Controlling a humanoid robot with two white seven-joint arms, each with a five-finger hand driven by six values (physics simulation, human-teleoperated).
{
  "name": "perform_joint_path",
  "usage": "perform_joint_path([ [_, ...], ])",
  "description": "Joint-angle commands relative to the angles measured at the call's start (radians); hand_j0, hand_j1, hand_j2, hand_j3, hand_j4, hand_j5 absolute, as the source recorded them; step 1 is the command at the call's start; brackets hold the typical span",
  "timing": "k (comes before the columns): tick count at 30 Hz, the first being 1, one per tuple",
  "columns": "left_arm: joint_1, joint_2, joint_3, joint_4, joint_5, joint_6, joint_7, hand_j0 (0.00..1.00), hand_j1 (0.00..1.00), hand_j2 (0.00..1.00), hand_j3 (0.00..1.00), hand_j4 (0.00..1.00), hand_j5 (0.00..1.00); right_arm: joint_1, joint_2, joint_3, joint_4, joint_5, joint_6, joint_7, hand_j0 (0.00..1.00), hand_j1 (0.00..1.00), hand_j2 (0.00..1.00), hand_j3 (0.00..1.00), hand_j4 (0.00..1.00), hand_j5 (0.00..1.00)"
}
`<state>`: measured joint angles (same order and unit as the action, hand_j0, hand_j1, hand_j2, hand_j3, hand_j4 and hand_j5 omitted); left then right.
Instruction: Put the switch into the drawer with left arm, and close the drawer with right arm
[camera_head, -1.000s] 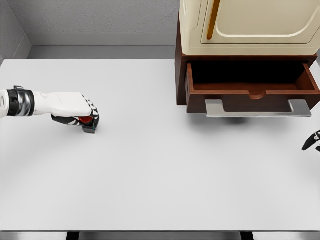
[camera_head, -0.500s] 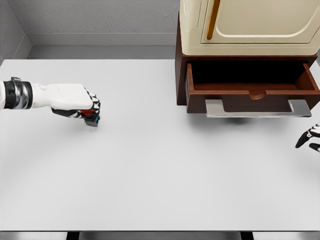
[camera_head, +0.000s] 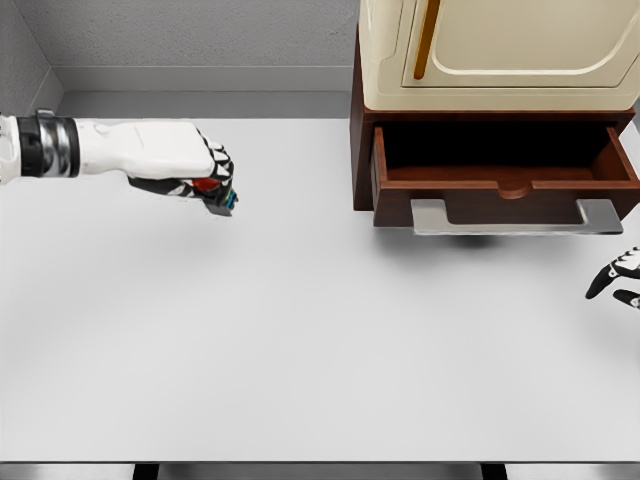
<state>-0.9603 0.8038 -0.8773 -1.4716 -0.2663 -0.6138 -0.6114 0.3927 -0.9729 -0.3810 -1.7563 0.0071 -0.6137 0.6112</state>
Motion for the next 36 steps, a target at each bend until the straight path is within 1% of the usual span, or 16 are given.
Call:
perform_joint_path([
  [1,-0.002,-0.026,0.001,-0.001,0.021,0.003,0.001,0.41,0.41,0.41,0.41,0.41,0.41,0.0,-0.001,0.001,0.0,-0.007,0.003,0.0,0.5,0.5,0.5,0.5,0.5,0.5],
  [5,-0.017,-0.049,0.001,-0.001,0.047,0.003,0.001,0.39,0.39,0.39,0.39,0.39,0.39,-0.011,-0.001,0.007,-0.002,-0.007,0.003,0.0,0.5,0.5,0.5,0.5,0.5,0.5],
  [7,-0.031,-0.075,0.003,-0.001,0.048,0.003,0.001,0.39,0.39,0.39,0.39,0.39,0.39,-0.014,-0.003,0.007,0.0,-0.007,0.003,0.0,0.5,0.5,0.5,0.5,0.5,0.5],
  [8,-0.046,-0.089,0.003,-0.001,0.068,0.003,0.001,0.38,0.38,0.38,0.38,0.38,0.38,-0.014,-0.001,0.007,0.0,-0.007,0.003,0.0,0.5,0.5,0.5,0.5,0.5,0.5],
  [10,-0.054,-0.101,0.003,-0.001,0.078,0.003,0.001,0.38,0.38,0.38,0.38,0.38,0.38,-0.021,-0.003,0.008,0.0,-0.007,0.003,0.0,0.5,0.5,0.5,0.5,0.5,0.5],
  [14,-0.074,-0.164,0.003,0.0,0.081,0.003,0.001,0.38,0.38,0.38,0.38,0.38,0.38,-0.031,-0.003,0.027,0.0,-0.006,0.003,0.0,0.5,0.5,0.5,0.5,0.5,0.5],
  [16,-0.086,-0.178,0.003,-0.001,0.091,0.003,0.001,0.38,0.38,0.38,0.38,0.38,0.38,-0.035,-0.003,0.027,0.0,-0.006,0.003,0.0,0.5,0.5,0.5,0.5,0.5,0.5],
  [20,-0.112,-0.178,0.004,-0.001,0.147,0.003,0.001,0.38,0.38,0.38,0.38,0.38,0.38,-0.035,-0.003,0.027,0.0,-0.006,0.003,0.0,0.5,0.5,0.5,0.5,0.5,0.5],
  [21,-0.118,-0.178,0.004,-0.001,0.173,0.003,0.001,0.38,0.38,0.38,0.38,0.38,0.38,-0.034,-0.003,0.028,0.0,-0.007,0.003,0.0,0.5,0.5,0.5,0.5,0.5,0.5],
  [23,-0.129,-0.181,0.007,0.0,0.18,0.003,0.001,0.38,0.38,0.38,0.38,0.38,0.38,-0.034,-0.003,0.028,0.0,-0.006,0.003,0.0,0.5,0.5,0.5,0.5,0.5,0.5],
  [25,-0.138,-0.212,0.014,0.007,0.18,0.003,0.001,0.38,0.38,0.38,0.38,0.38,0.38,-0.035,-0.003,0.027,0.0,-0.006,0.003,0.0,0.5,0.5,0.5,0.5,0.5,0.5],
  [29,-0.143,-0.232,0.014,0.008,0.18,0.003,0.001,0.38,0.38,0.38,0.38,0.38,0.38,-0.035,-0.003,0.027,-0.002,-0.006,0.003,0.0,0.5,0.5,0.5,0.5,0.5,0.5],
  [32,-0.156,-0.284,0.015,0.016,0.179,0.003,0.001,0.38,0.38,0.38,0.38,0.38,0.38,-0.034,-0.003,0.028,-0.002,-0.006,0.003,0.0,0.5,0.5,0.5,0.5,0.5,0.5],
  [34,-0.156,-0.359,0.014,0.017,0.177,0.003,0.001,0.38,0.38,0.38,0.38,0.38,0.38,-0.034,-0.003,0.028,0.0,-0.006,0.003,0.0,0.5,0.5,0.5,0.5,0.5,0.5],
  [35,-0.155,-0.416,0.014,0.031,0.17,0.003,0.001,0.38,0.38,0.38,0.38,0.38,0.38,-0.034,-0.003,0.028,0.0,-0.006,0.003,0.0,0.5,0.5,0.5,0.5,0.5,0.5],
  [36,-0.155,-0.445,0.015,0.039,0.168,0.003,0.001,0.38,0.38,0.38,0.38,0.38,0.38,-0.034,-0.003,0.028,-0.002,-0.006,0.003,0.0,0.5,0.5,0.5,0.5,0.5,0.5],
])
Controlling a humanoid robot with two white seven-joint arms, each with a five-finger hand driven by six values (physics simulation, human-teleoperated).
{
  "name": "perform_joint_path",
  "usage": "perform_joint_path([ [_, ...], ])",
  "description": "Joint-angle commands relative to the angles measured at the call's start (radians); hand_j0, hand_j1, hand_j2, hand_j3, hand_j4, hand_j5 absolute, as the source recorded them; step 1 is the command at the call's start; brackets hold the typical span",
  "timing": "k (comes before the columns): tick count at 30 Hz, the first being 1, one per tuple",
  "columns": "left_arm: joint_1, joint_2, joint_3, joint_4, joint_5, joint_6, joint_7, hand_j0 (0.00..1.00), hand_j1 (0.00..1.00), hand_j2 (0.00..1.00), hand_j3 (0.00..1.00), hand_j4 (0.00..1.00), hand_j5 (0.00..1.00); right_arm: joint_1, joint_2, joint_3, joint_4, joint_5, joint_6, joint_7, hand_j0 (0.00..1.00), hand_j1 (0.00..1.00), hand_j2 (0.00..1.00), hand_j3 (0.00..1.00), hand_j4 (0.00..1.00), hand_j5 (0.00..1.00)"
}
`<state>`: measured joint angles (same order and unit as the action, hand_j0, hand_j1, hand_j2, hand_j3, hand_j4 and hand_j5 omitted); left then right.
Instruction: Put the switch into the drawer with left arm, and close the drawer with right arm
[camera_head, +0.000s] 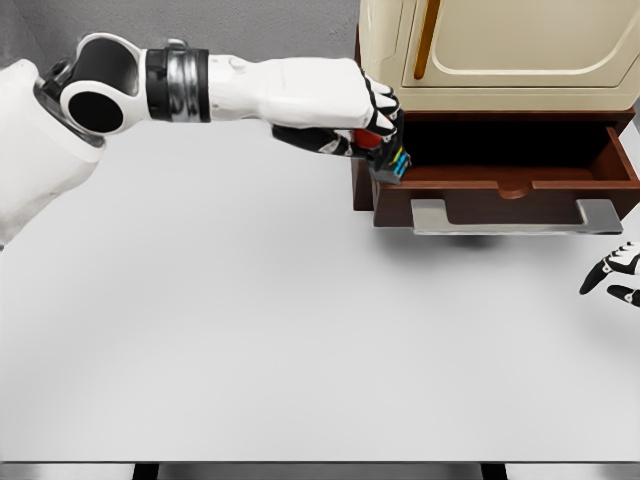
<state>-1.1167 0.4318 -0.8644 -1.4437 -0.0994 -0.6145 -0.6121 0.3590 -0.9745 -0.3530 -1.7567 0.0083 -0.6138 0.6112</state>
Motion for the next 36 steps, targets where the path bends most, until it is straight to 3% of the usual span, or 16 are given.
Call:
perform_joint_path([
  [1,0.0,-0.079,0.002,0.035,0.001,0.004,0.001,0.38,0.38,0.38,0.38,0.38,0.38,0.0,-0.001,0.0,0.0,-0.007,0.003,0.0,0.5,0.5,0.5,0.5,0.5,0.5],
  [4,0.012,-0.208,0.039,0.15,-0.003,0.004,0.001,0.38,0.38,0.38,0.38,0.38,0.38,-0.002,-0.001,0.0,0.0,-0.007,0.003,0.0,0.5,0.5,0.5,0.5,0.5,0.5],
  [8,0.009,-0.24,0.044,0.189,-0.003,0.004,0.001,0.38,0.38,0.38,0.38,0.38,0.38,0.0,-0.001,0.0,-0.001,-0.007,0.003,0.0,0.5,0.5,0.5,0.5,0.5,0.5],
  [12,0.008,-0.275,0.047,0.258,-0.002,0.004,0.001,0.38,0.38,0.38,0.38,0.38,0.38,0.0,-0.001,0.0,-0.001,-0.007,0.003,0.0,0.5,0.5,0.5,0.5,0.5,0.5],
  [15,0.003,-0.294,0.048,0.361,0.0,0.004,0.001,0.38,0.38,0.38,0.38,0.38,0.38,-0.002,-0.001,0.0,-0.001,-0.007,0.003,0.0,0.5,0.5,0.5,0.5,0.5,0.5],
  [18,0.005,-0.304,0.062,0.391,0.0,0.004,0.001,0.38,0.38,0.38,0.38,0.38,0.38,-0.002,-0.001,0.0,0.0,-0.007,0.003,0.0,0.5,0.5,0.5,0.5,0.5,0.5],
  [27,0.005,-0.306,0.074,0.393,-0.014,0.004,0.001,0.38,0.38,0.38,0.38,0.38,0.38,0.0,-0.001,0.0,0.0,-0.008,0.003,0.0,0.5,0.5,0.5,0.5,0.5,0.5],
  [31,-0.002,-0.335,0.096,0.382,-0.151,0.004,0.001,0.37,0.37,0.37,0.37,0.37,0.37,-0.002,-0.001,0.0,-0.001,-0.007,0.003,0.0,0.5,0.5,0.5,0.5,0.5,0.5],
  [33,-0.002,-0.337,0.102,0.355,-0.221,0.004,0.001,0.32,0.32,0.32,0.32,0.32,0.32,-0.002,-0.001,0.0,-0.001,-0.007,0.003,0.0,0.5,0.5,0.5,0.5,0.5,0.5],
  [36,-0.008,-0.347,0.119,0.353,-0.247,0.004,0.001,0.32,0.32,0.32,0.32,0.32,0.32,-0.002,-0.001,0.0,-0.001,-0.007,0.003,0.0,0.5,0.5,0.5,0.5,0.5,0.5],
])
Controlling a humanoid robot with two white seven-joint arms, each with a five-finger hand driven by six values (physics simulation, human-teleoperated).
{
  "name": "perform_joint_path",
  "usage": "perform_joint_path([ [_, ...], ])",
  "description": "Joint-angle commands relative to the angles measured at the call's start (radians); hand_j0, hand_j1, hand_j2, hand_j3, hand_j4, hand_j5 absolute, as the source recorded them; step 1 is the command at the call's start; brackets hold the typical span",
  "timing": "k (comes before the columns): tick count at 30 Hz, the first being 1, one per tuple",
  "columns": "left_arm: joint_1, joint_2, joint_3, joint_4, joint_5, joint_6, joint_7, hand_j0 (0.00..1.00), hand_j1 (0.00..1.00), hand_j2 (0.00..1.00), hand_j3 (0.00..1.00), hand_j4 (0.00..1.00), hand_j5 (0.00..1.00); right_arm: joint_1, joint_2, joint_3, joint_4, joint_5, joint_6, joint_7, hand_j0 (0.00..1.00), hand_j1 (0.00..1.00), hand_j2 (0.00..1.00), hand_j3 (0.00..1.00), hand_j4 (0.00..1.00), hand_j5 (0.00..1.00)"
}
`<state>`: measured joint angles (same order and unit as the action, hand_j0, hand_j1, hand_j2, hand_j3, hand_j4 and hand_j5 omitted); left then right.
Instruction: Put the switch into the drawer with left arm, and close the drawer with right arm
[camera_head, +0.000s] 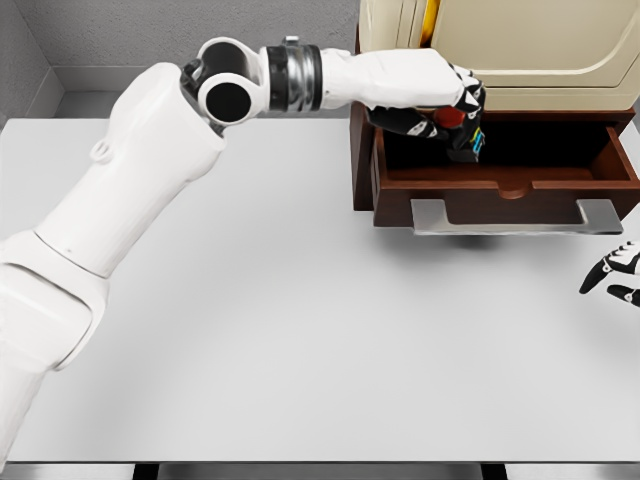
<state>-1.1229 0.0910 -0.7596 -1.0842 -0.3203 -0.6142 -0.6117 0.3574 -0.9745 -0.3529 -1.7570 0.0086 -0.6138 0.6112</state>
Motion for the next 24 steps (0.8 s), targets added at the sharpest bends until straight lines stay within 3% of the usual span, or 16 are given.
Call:
perform_joint_path([
  [1,-0.002,-0.005,0.019,-0.007,-0.028,0.003,0.001,0.32,0.32,0.32,0.32,0.32,0.32,0.0,-0.001,0.0,-0.001,-0.007,0.003,0.0,0.51,0.51,0.51,0.51,0.51,0.51],
  [5,0.0,-0.002,0.032,0.0,-0.028,0.003,0.001,0.34,0.34,0.34,0.34,0.34,0.34,0.0,-0.001,0.0,-0.001,-0.009,0.003,0.0,0.51,0.51,0.51,0.51,0.51,0.51],
  [8,0.002,-0.002,0.034,0.004,-0.028,0.003,0.001,0.44,0.44,0.44,0.44,0.44,0.44,0.0,-0.001,0.0,0.001,-0.007,0.003,0.0,0.51,0.51,0.51,0.51,0.51,0.51],
  [10,0.005,-0.002,0.059,0.006,-0.028,0.003,0.001,0.67,0.67,0.67,0.67,0.67,0.67,0.0,-0.001,0.0,0.001,-0.007,0.003,0.0,0.51,0.51,0.51,0.51,0.51,0.51],
  [12,0.006,-0.005,0.065,0.016,-0.028,0.003,0.001,0.8,0.8,0.8,0.8,0.8,0.8,0.0,-0.001,0.0,0.001,-0.007,0.003,0.0,0.51,0.51,0.51,0.51,0.51,0.51],
  [19,0.012,-0.014,0.052,0.021,-0.031,0.003,0.001,0.81,0.81,0.81,0.81,0.81,0.81,0.0,-0.001,0.0,-0.001,-0.007,0.003,0.0,0.51,0.51,0.51,0.51,0.51,0.51],
  [24,0.02,-0.054,0.032,0.021,-0.091,0.003,0.001,0.81,0.81,0.81,0.81,0.81,0.81,0.0,-0.001,0.0,-0.001,-0.009,0.003,0.0,0.51,0.51,0.51,0.51,0.51,0.51],
])
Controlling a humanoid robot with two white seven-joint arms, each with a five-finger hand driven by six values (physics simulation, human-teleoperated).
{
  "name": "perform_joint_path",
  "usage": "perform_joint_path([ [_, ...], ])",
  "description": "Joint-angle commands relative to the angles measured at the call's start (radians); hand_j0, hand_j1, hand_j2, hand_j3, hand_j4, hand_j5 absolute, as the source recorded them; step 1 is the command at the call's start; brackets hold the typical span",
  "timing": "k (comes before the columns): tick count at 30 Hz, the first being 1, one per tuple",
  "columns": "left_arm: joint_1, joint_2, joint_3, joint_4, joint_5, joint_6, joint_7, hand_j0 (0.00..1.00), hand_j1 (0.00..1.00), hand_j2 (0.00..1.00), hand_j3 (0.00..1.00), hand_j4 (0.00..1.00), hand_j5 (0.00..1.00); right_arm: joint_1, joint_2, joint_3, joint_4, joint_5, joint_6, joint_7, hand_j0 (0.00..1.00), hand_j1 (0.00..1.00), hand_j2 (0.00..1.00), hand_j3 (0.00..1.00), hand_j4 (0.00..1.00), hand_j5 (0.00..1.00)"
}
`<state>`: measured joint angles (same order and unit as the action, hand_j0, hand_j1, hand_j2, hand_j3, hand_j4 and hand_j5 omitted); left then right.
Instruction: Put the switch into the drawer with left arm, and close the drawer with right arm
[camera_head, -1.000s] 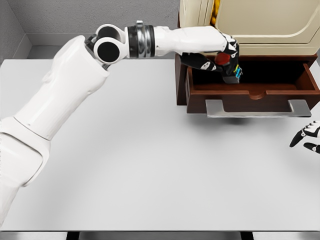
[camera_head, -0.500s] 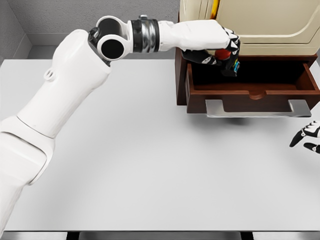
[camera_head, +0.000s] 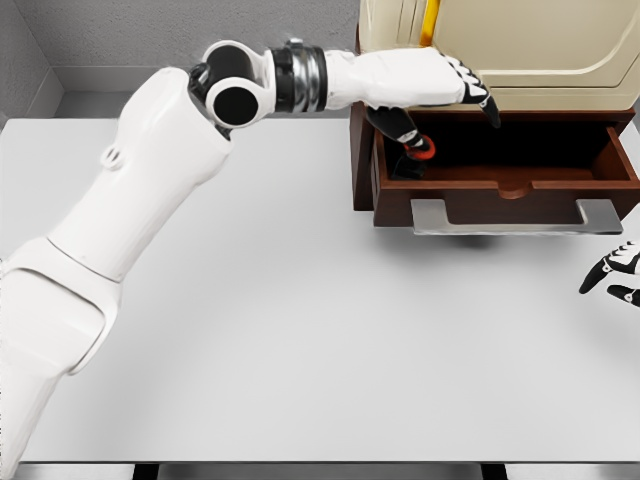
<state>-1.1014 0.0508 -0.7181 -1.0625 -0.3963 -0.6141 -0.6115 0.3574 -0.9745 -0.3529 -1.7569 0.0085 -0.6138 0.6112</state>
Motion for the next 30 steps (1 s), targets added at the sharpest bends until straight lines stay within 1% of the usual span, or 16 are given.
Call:
perform_joint_path([
  [1,0.0,-0.025,-0.015,-0.001,-0.015,0.003,0.001,0.81,0.81,0.81,0.81,0.81,0.81,0.0,-0.001,0.0,-0.001,-0.007,0.003,0.0,0.51,0.51,0.51,0.51,0.51,0.51],
  [8,-0.003,-0.029,-0.026,-0.022,-0.021,0.003,0.001,0.83,0.83,0.83,0.83,0.83,0.83,-0.003,-0.001,0.002,-0.001,-0.007,0.003,0.0,0.51,0.51,0.51,0.51,0.51,0.51],
  [10,-0.005,0.043,-0.024,-0.077,0.098,0.003,0.001,0.89,0.89,0.89,0.89,0.89,0.89,-0.008,-0.001,0.015,0.001,-0.007,0.003,0.0,0.51,0.51,0.51,0.51,0.51,0.51],
  [11,-0.015,0.096,-0.024,-0.119,0.232,0.003,0.001,0.92,0.92,0.92,0.92,0.92,0.92,-0.008,-0.001,0.015,-0.001,-0.009,0.003,0.0,0.51,0.51,0.51,0.51,0.51,0.51],
  [13,-0.021,0.205,-0.03,-0.145,0.428,0.003,0.001,1.0,1.0,1.0,1.0,1.0,1.0,-0.008,-0.001,0.015,0.001,-0.007,0.003,0.0,0.51,0.51,0.51,0.51,0.51,0.51],
  [15,-0.051,0.308,-0.135,-0.145,0.619,0.003,0.001,1.0,1.0,1.0,1.0,1.0,1.0,-0.008,-0.001,0.015,0.001,-0.009,0.003,0.0,0.51,0.51,0.51,0.51,0.51,0.51],
  [16,-0.052,0.339,-0.158,-0.143,0.674,0.003,0.001,1.0,1.0,1.0,1.0,1.0,1.0,-0.008,-0.001,0.015,0.001,-0.007,0.003,0.0,0.51,0.51,0.51,0.51,0.51,0.51],
  [18,-0.067,0.445,-0.337,-0.183,0.892,0.003,0.001,1.0,1.0,1.0,1.0,1.0,1.0,-0.008,-0.001,0.015,0.001,-0.007,0.003,0.0,0.51,0.51,0.51,0.51,0.51,0.51],
  [19,-0.077,0.53,-0.403,-0.304,0.916,0.003,0.001,1.0,1.0,1.0,1.0,1.0,1.0,-0.008,-0.001,0.015,-0.001,-0.007,0.003,0.0,0.51,0.51,0.51,0.51,0.51,0.51],
  [20,-0.078,0.569,-0.452,-0.385,0.968,0.003,0.001,1.0,1.0,1.0,1.0,1.0,1.0,-0.008,-0.001,0.015,-0.001,-0.007,0.003,0.0,0.51,0.51,0.51,0.51,0.51,0.51],
  [21,-0.08,0.566,-0.485,-0.415,1.027,0.003,0.001,1.0,1.0,1.0,1.0,1.0,1.0,-0.008,-0.001,0.015,-0.001,-0.007,0.003,0.0,0.51,0.51,0.51,0.51,0.51,0.51],
  [22,-0.078,0.567,-0.501,-0.418,1.103,0.037,0.001,1.0,1.0,1.0,1.0,1.0,1.0,-0.008,-0.001,0.015,0.001,-0.007,0.003,0.0,0.51,0.51,0.51,0.51,0.51,0.51],
  [23,-0.078,0.566,-0.503,-0.43,1.128,0.193,0.001,1.0,1.0,1.0,1.0,1.0,1.0,-0.008,-0.001,0.015,-0.001,-0.007,0.003,0.0,0.51,0.51,0.51,0.51,0.51,0.51],
  [27,-0.08,0.569,-0.498,-0.43,1.137,0.372,0.001,1.0,1.0,1.0,1.0,1.0,1.0,-0.008,-0.001,0.015,0.001,-0.009,0.003,0.0,0.51,0.51,0.51,0.51,0.51,0.51],
  [29,-0.08,0.57,-0.497,-0.43,1.206,0.451,0.001,1.0,1.0,1.0,1.0,1.0,1.0,-0.008,-0.001,0.015,0.001,-0.009,0.003,0.0,0.51,0.51,0.51,0.51,0.51,0.51],
  [30,-0.08,0.569,-0.495,-0.43,1.209,0.461,0.001,1.0,1.0,1.0,1.0,1.0,1.0,-0.008,-0.001,0.017,0.001,-0.007,0.003,0.0,0.51,0.51,0.51,0.51,0.51,0.51],
])
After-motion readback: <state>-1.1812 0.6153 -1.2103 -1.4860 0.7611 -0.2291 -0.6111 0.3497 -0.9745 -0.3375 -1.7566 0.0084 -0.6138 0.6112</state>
